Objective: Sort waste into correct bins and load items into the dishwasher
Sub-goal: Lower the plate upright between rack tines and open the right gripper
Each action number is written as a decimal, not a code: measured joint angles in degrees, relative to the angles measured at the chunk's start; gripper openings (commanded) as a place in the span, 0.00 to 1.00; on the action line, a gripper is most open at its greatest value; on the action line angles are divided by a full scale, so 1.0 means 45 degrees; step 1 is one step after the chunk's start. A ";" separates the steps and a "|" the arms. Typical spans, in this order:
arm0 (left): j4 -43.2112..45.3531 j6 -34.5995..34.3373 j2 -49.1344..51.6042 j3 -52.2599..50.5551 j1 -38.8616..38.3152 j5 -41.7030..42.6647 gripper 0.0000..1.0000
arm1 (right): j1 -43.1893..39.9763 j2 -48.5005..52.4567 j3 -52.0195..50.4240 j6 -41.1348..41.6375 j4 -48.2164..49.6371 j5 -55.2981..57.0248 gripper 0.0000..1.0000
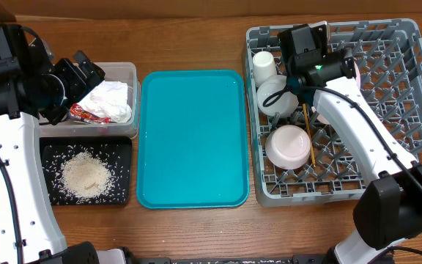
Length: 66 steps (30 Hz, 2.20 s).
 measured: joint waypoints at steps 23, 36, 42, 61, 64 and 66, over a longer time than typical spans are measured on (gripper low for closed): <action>0.0000 0.0000 0.0000 0.0000 0.0000 0.0005 1.00 | 0.0015 0.0000 0.0000 0.0019 0.0253 -0.7048 1.00; 0.0000 0.0000 0.0000 0.0000 0.0000 0.0005 1.00 | 0.0010 0.0000 0.0000 0.0024 0.0248 -0.7198 1.00; 0.0000 0.0000 0.0000 0.0000 0.0000 0.0005 1.00 | 0.0010 0.0000 0.0000 0.0024 0.0253 -0.7193 1.00; 0.0000 0.0000 0.0000 0.0000 0.0000 0.0005 1.00 | 0.0010 0.0000 0.0000 0.0029 0.0248 -0.7193 1.00; 0.0000 0.0000 0.0000 0.0000 0.0000 0.0005 1.00 | 0.0010 0.0000 0.0000 0.0024 0.0248 -0.7193 1.00; 0.0000 0.0000 0.0000 0.0000 0.0000 0.0005 1.00 | 0.0015 0.0000 0.0000 0.0024 0.0253 -0.7193 0.99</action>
